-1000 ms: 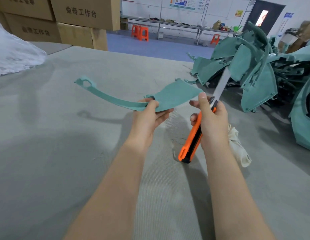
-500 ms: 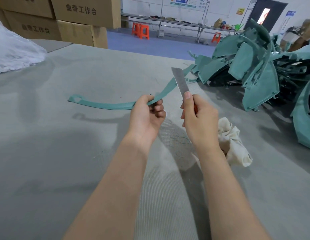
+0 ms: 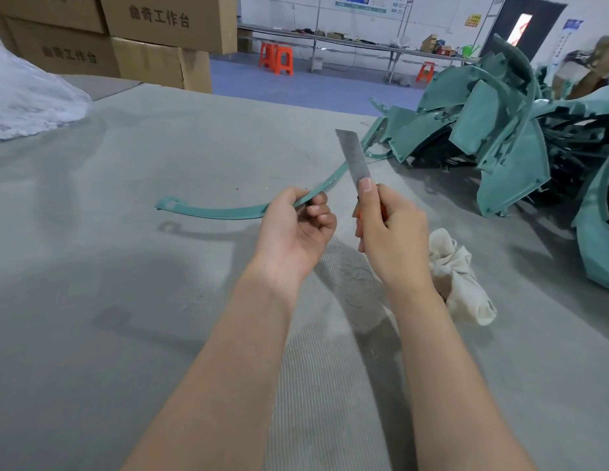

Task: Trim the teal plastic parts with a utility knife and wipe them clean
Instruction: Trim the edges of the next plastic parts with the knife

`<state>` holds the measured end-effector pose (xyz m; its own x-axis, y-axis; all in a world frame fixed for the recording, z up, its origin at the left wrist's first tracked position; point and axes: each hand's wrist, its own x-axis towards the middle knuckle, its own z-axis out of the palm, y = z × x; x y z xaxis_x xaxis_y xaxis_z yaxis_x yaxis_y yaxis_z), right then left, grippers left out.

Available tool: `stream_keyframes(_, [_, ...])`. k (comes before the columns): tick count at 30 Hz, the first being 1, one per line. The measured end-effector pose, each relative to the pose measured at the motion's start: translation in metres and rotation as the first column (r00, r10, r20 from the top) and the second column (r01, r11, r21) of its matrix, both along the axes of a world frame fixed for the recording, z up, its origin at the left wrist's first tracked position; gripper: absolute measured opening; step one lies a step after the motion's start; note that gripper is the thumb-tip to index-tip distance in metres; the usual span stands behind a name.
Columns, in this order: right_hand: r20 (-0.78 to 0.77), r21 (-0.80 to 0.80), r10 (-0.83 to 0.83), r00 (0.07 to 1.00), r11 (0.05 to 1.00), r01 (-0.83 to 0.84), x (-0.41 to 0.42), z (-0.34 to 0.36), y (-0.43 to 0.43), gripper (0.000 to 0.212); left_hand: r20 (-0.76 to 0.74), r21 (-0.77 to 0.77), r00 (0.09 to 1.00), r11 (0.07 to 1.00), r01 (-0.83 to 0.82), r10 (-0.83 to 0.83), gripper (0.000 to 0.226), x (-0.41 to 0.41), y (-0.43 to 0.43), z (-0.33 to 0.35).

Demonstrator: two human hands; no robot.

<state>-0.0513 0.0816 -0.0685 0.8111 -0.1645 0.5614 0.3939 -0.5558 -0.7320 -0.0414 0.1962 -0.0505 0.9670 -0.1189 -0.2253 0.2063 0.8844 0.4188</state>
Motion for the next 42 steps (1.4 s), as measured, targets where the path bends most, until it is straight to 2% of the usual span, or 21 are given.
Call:
stream_keyframes(4, [-0.021, 0.010, 0.021, 1.000, 1.000, -0.020, 0.0000, 0.0003, -0.0016, 0.053, 0.007, -0.013, 1.000, 1.000, 0.010, -0.010, 0.021, 0.0006, -0.0001, -0.0002])
stream_keyframes(8, [-0.054, -0.073, 0.078, 0.995, 0.994, -0.082, -0.0010, -0.0010, 0.0034, 0.048, 0.007, -0.010, 1.000, 1.000, 0.022, -0.022, 0.022, 0.0009, -0.0006, 0.0001])
stream_keyframes(12, [-0.063, -0.074, 0.096, 0.993, 0.992, -0.101, -0.0016, -0.0024, 0.0054, 0.048, -0.003, 0.024, 1.000, 1.000, -0.003, 0.003, 0.023, 0.0022, 0.0009, -0.0006])
stream_keyframes(18, [-0.021, -0.017, 0.051, 0.998, 0.999, -0.052, -0.0005, -0.0011, 0.0010, 0.053, -0.018, 0.009, 1.000, 1.000, 0.007, -0.007, 0.020, 0.0014, 0.0022, 0.0003])
stream_keyframes(28, [-0.027, -0.044, 0.068, 0.997, 0.997, -0.069, 0.0001, -0.0012, 0.0024, 0.053, -0.046, -0.056, 0.996, 0.995, 0.078, -0.080, 0.020, -0.0015, 0.0050, 0.0014])
stream_keyframes(34, [-0.026, -0.151, 0.104, 0.994, 0.983, -0.107, -0.0006, -0.0032, 0.0068, 0.041, -0.033, -0.060, 0.995, 0.994, 0.089, -0.091, 0.026, 0.0002, 0.0045, 0.0019])
stream_keyframes(42, [0.017, -0.043, 0.042, 0.999, 0.998, -0.041, 0.0002, -0.0030, 0.0016, 0.053, -0.054, -0.089, 0.995, 0.993, 0.082, -0.087, 0.024, 0.0003, 0.0071, 0.0006])
